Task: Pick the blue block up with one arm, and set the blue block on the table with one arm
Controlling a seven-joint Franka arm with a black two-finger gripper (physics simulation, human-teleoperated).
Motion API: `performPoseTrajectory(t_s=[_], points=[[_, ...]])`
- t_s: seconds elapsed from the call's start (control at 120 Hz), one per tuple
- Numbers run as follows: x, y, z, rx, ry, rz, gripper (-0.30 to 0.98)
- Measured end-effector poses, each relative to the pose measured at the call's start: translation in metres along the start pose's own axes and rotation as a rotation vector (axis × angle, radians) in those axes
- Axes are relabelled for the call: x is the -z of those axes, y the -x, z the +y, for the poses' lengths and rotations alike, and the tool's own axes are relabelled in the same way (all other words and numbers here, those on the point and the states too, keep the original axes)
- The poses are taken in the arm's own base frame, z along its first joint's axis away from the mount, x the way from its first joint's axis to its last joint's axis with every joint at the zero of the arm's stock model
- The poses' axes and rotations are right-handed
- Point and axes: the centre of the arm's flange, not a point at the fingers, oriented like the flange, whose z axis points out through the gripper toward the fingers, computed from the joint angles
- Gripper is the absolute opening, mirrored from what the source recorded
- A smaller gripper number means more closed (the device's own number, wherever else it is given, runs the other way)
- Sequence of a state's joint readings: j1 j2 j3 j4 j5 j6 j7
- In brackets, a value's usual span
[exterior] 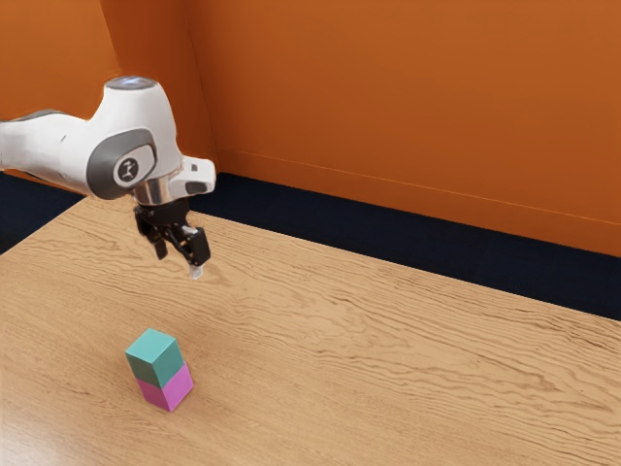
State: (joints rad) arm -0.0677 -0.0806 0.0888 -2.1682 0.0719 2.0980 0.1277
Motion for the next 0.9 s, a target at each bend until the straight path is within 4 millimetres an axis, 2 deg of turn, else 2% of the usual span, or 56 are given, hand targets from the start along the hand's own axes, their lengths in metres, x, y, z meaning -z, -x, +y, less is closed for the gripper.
performPoseTrajectory(t_s=[0.15,0.267,0.492,0.575,0.708,0.9], points=[[-0.017,0.005,-0.015,0.063,0.001,0.018,0.67],[-0.03,0.016,-0.01,0.08,0.007,0.011,0.67],[-0.039,0.073,0.009,0.096,0.022,0.021,0.67],[-0.052,0.09,0.012,0.104,0.027,0.006,0.67],[-0.07,0.099,0.016,0.113,0.03,-0.008,0.67],[-0.076,0.101,0.017,0.125,0.029,0.001,0.67]])
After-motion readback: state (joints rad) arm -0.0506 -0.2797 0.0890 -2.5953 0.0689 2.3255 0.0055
